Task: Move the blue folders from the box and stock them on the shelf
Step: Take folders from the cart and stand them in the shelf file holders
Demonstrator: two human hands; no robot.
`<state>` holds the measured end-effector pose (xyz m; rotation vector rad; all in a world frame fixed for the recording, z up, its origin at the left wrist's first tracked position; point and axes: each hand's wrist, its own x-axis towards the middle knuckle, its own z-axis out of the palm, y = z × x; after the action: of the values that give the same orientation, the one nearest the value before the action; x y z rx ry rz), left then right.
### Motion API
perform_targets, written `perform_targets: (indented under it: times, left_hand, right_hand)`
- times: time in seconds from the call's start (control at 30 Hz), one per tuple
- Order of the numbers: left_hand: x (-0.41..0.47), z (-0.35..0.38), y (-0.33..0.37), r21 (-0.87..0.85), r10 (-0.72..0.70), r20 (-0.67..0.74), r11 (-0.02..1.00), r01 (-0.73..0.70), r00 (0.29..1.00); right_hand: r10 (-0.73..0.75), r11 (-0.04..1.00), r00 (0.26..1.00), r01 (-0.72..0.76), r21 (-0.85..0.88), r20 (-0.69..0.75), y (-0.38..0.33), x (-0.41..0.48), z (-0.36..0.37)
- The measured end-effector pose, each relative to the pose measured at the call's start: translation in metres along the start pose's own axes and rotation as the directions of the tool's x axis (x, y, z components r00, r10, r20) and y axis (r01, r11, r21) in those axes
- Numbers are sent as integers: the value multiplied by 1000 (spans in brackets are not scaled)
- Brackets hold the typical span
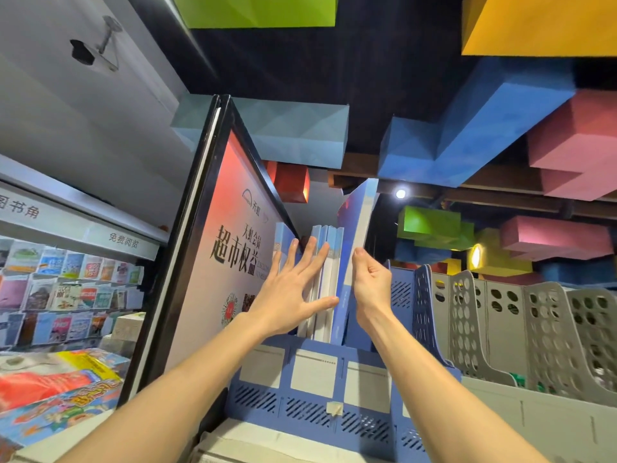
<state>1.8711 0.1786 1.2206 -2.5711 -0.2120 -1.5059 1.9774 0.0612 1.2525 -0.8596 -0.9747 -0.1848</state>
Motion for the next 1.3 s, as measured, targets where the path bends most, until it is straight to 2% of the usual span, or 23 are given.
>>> perform_targets:
  times: [0.13, 0.23, 0.37, 0.43, 0.6, 0.77, 0.93, 1.17, 1.23, 1.3]
  left_hand:
    - [0, -1, -3, -24, -1, -3, 1000, 1, 1000]
    - [-1, -1, -3, -29, 2, 0, 1000, -2, 1000]
    - [0, -4, -3, -65, 4, 10, 998, -3, 1000]
    - [-1, -6, -2, -75, 9, 22, 997, -7, 1000]
    - [0, -5, -3, -54, 13, 28, 998, -12, 1000]
    - [0, -5, -5, -36, 19, 32, 999, -17, 999]
    - [1, -6, -5, -13, 18, 35, 1000, -18, 999]
    - [-10, -18, 12, -45, -15, 52, 999, 18, 999]
    - [-23, -31, 24, -101, -55, 74, 993, 62, 996]
    - [-39, -47, 39, -156, -95, 21, 983, 97, 995]
  right_hand:
    - [7, 997, 996, 1, -83, 93, 11, -9, -4]
    - [117, 990, 984, -104, -99, 135, 16, -17, -19]
    - [188, 967, 914, -108, -232, 359, 2, -25, -38]
    - [241, 944, 876, -113, -309, 418, -7, -29, -46]
    - [378, 898, 790, -186, -399, 482, -10, -35, -60]
    - [433, 879, 753, -231, -418, 495, -11, -34, -64]
    - [425, 850, 786, -176, -496, 449, -10, -38, -60]
    - [347, 776, 881, -77, -626, 322, -27, -58, -58]
    - [305, 796, 905, -70, -601, 298, -38, -67, -59]
    - [269, 824, 930, -88, -560, 250, -54, -78, -60]
